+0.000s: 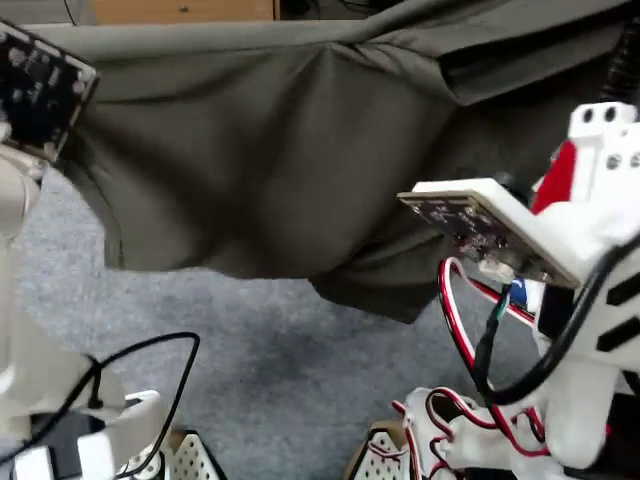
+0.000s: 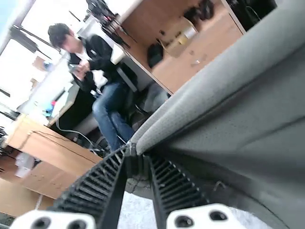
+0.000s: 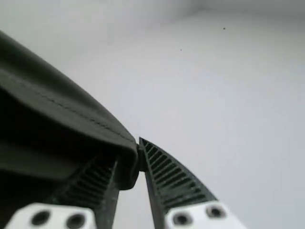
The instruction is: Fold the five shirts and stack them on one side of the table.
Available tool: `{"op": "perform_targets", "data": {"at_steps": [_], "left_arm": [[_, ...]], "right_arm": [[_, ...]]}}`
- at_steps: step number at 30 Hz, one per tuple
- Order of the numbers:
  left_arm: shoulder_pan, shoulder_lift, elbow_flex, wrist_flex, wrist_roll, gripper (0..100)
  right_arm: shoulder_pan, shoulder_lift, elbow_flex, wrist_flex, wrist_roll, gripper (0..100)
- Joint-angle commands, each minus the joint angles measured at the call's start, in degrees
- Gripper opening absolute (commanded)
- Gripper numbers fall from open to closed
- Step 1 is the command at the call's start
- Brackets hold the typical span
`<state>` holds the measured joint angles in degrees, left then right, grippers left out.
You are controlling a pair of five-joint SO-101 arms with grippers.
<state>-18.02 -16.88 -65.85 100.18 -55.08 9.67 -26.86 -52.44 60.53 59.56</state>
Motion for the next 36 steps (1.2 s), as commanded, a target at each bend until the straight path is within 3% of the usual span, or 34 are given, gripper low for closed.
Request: {"op": "perform_targets", "data": {"at_steps": [1,4,17,22,28,31,36], "left_arm": [[-0.9,-3.6,-0.7,0.6,1.8,2],[-0.9,-6.5,-0.4,0.6,5.0,2],[-1.4,-10.9,5.3,0.6,5.1,2],[-1.0,-14.9,22.9,0.6,3.2,2],[-0.9,-16.7,49.8,-0.4,-2.5,2],[-0.8,-16.7,64.8,-9.8,-3.3,2],[-0.8,-16.7,87.5,-36.0,-3.3,2]], "right_arm": [[2.3,-1.2,-2.6,-0.4,0.5,0.2],[2.5,-2.9,-4.8,3.3,0.5,0.2],[2.5,-8.0,-5.1,10.3,3.1,0.2],[2.2,-6.5,3.0,12.0,3.0,0.2],[-1.3,-3.4,26.1,12.2,3.0,0.2],[-4.3,-2.1,37.2,7.9,2.7,0.2],[-7.8,-0.6,54.1,-7.6,2.7,0.2]]}}
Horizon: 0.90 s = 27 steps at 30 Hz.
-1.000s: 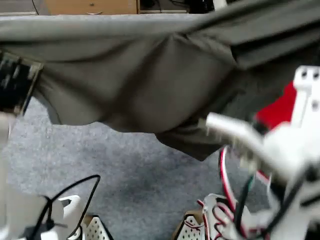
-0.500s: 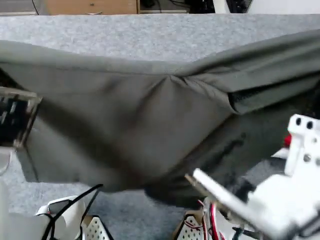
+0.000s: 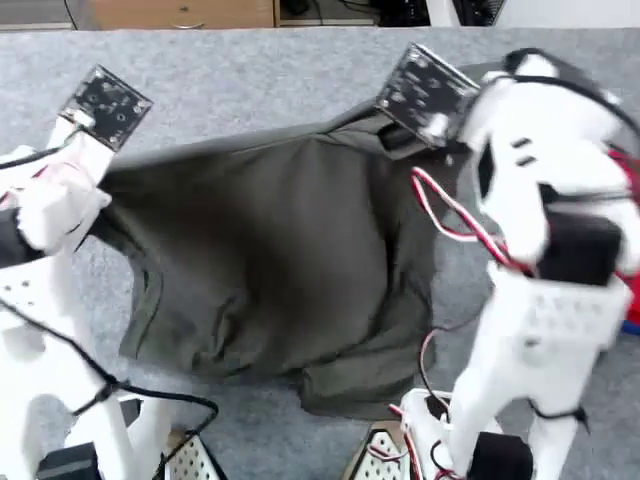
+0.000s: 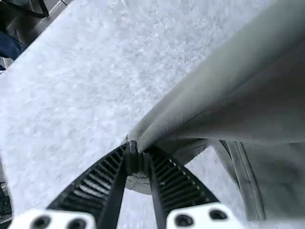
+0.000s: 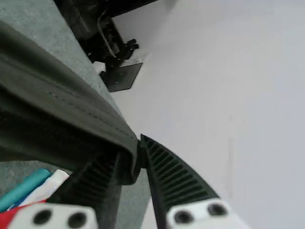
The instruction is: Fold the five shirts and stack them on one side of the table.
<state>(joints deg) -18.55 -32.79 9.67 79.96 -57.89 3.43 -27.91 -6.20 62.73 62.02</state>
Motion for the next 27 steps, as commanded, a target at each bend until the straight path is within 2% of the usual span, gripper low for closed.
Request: {"op": "perform_targets", "data": {"at_steps": [1,7,12,14,20,27], "left_arm": [[0.2,-0.7,15.4,-20.8,-0.5,2],[2.9,0.3,27.9,-47.1,-0.5,2],[3.4,11.1,25.1,-61.5,-0.6,2],[3.4,17.6,20.0,-64.0,-1.0,2],[3.1,36.9,-2.3,-64.6,-1.0,2],[2.9,53.9,-24.7,-64.4,-1.0,2]], "right_arm": [[-1.9,0.8,10.9,-13.5,0.3,0.2],[-1.8,5.0,22.4,-33.5,0.3,0.2],[-1.5,10.3,23.4,-45.8,0.3,0.2],[-1.5,13.1,23.4,-51.3,0.3,0.2],[-1.5,21.8,23.0,-68.0,0.4,0.2],[-0.5,34.4,12.0,-73.9,0.4,0.2]]}}
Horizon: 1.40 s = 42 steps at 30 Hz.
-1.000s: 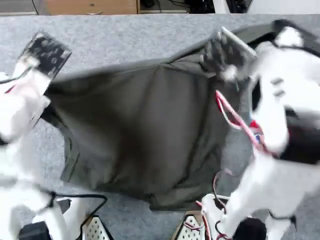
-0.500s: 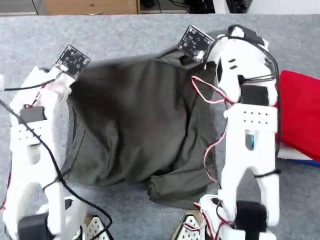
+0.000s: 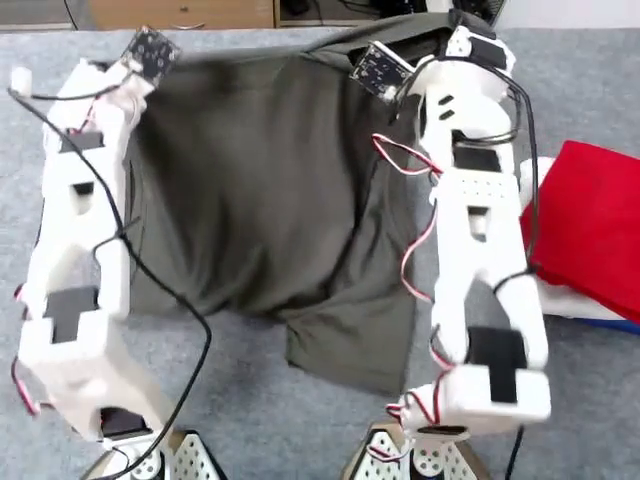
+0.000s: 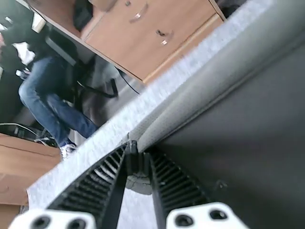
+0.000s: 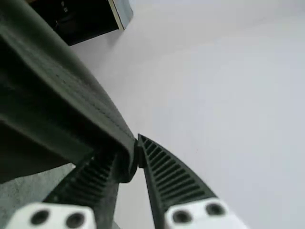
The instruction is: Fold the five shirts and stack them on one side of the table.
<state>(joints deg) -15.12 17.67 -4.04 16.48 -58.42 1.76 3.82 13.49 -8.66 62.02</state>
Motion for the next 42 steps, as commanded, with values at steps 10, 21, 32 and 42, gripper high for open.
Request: {"op": "perform_targets", "data": {"at_steps": [10,21,32,42], "left_arm": [[-0.4,11.3,-19.8,-0.9,-2.5,2],[-2.0,11.2,-18.1,20.1,-10.8,2],[-4.7,8.5,-23.0,48.8,-11.2,2],[-5.1,7.3,-31.4,72.6,-17.6,2]], "right_arm": [[2.7,13.6,-19.6,-2.2,0.5,0.2],[2.6,6.0,-18.3,28.6,0.3,0.2],[2.2,-6.4,-15.9,56.7,0.3,0.2],[1.5,-13.7,-15.9,76.5,0.3,0.2]]}}
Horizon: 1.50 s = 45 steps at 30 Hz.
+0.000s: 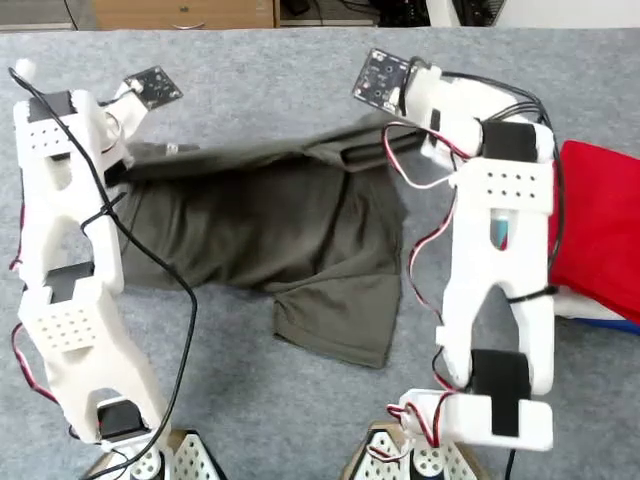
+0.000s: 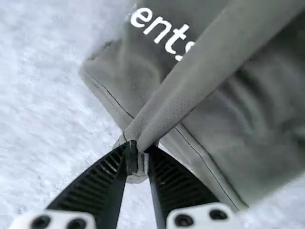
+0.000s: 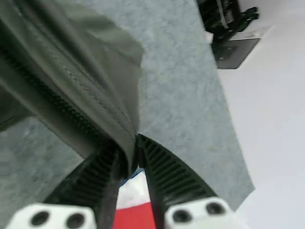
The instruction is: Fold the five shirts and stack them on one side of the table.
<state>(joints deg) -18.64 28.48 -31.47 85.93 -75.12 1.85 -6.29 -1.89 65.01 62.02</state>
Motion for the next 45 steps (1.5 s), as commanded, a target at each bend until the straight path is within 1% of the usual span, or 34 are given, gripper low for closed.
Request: {"op": "perform_targets", "data": {"at_steps": [1,3,7,9,13,16,19,22,24,29,32,35,39,45], "left_arm": [[-1.6,-3.5,-4.0,2.8,-0.6,2],[-1.7,-3.5,-4.1,0.8,0.4,2],[-1.8,-4.0,-8.7,-6.0,8.8,2],[-1.8,-4.1,-15.5,-7.1,11.5,2],[-2.5,-3.8,-35.3,-7.3,16.8,2],[-2.4,-3.5,-48.1,-7.1,18.1,2],[-2.4,-3.6,-53.5,-7.1,16.7,2],[-2.9,-4.0,-55.4,-7.0,9.3,2],[-3.0,-4.0,-57.3,-7.1,6.2,2],[-3.0,-4.0,-64.4,-6.3,4.1,2],[-2.5,-5.1,-64.4,-2.1,0.1,2],[-2.4,-8.7,-64.3,3.9,-1.4,2],[-2.4,-12.6,-64.3,10.8,-2.1,2],[-2.9,-18.2,-64.1,14.4,-1.6,2]], "right_arm": [[1.5,-3.8,-0.5,3.1,0.3,0.2],[1.5,-4.3,-0.9,2.8,0.3,0.2],[1.8,-6.5,-4.9,0.4,-0.3,0.2],[1.8,-8.5,-8.0,-1.7,-1.4,0.2],[1.9,-11.7,-15.1,-7.2,-1.4,0.2],[2.7,-12.6,-20.2,-12.3,-1.4,0.2],[4.4,-12.5,-25.5,-16.7,-1.4,0.2],[5.5,-12.5,-30.0,-18.5,-1.4,0.2],[6.2,-12.6,-32.9,-18.4,-1.4,0.2],[7.3,-13.1,-39.0,-18.2,-1.3,0.2],[8.9,-13.1,-42.8,-17.4,-1.3,0.2],[9.2,-13.1,-46.9,-15.2,-1.1,0.2],[10.3,-13.1,-53.8,-9.8,-1.1,0.2],[10.4,-13.1,-65.9,-1.2,0.0,0.2]]}}
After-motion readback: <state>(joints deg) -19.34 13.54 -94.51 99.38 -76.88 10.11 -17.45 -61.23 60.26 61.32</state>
